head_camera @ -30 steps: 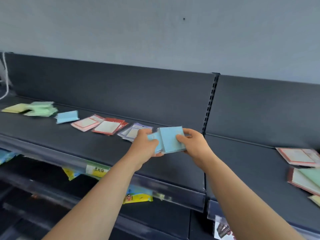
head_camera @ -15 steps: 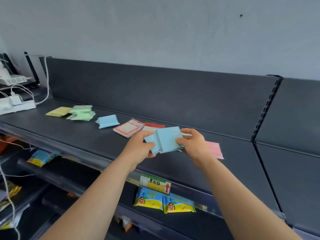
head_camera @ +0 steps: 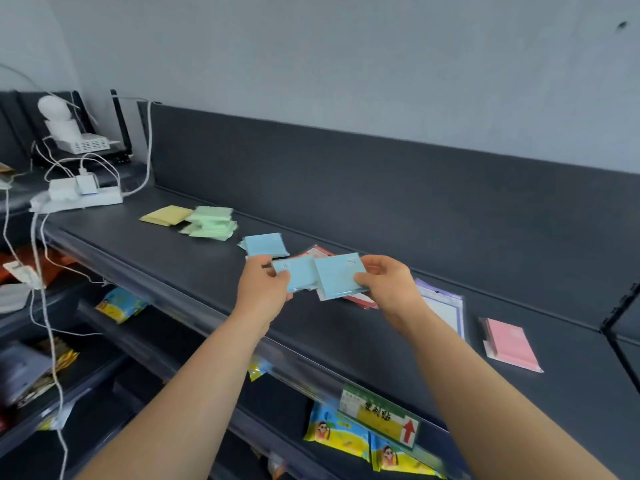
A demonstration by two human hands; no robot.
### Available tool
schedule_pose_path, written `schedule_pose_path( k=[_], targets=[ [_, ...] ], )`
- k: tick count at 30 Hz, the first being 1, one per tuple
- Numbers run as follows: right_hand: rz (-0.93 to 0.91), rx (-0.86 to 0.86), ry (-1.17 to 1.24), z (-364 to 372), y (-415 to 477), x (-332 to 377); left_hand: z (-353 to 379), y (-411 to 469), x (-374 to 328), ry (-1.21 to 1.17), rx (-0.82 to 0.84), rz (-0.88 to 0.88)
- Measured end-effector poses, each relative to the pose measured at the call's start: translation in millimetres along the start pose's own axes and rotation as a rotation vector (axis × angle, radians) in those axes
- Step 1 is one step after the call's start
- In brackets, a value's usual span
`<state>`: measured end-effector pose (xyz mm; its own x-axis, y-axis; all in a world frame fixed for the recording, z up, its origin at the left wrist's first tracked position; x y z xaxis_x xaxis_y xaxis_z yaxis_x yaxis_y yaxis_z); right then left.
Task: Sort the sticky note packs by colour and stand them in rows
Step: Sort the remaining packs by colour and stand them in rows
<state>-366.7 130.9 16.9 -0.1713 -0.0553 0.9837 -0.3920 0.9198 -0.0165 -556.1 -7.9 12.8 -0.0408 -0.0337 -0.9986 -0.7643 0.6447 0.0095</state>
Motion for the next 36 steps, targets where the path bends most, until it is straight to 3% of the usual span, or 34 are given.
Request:
schedule_pose_path(
  k=[4,9,16,22,27,30,36],
  targets=[
    [-0.029,-0.041,-0.029,37.1,31.5,16.3,-46.5,49.4,-6.1,0.004,-0.127,0.048],
    [-0.022,-0.081,-0.091,94.8,65.7,32.8,-82.0,117.3,-13.4,0.054,-0.114,0.086],
    [-0.031,-0.044,-0.238,157.7,93.4,37.5,-76.9,180.2,-4.1,0.063,0.036,0.076],
    [-0.07,0.066,-0.528,173.6,98.1,33.9,-56.4,202.6,7.6,0.293,0.116,0.132],
    [-0.099,0.084,-0.552,185.0,100.7,28.0,-39.5,205.9,16.6,0.425,0.231,0.154],
    [-0.094,0.013,-0.57,179.9,97.4,34.5,-38.1,205.9,15.9,0.536,0.288,0.17],
    [-0.186,-0.155,-0.751,153.0,82.2,64.4,-31.5,182.3,-31.6,0.898,0.255,0.538]
  ],
)
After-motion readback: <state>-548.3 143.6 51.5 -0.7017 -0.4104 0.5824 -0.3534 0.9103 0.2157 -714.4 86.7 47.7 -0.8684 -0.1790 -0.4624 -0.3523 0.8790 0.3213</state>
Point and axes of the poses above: each hand's wrist, its own y-axis towards the middle knuckle, its own z-axis out of the palm, x = y × z, the point moved 10 cm from there along y, towards the middle knuckle
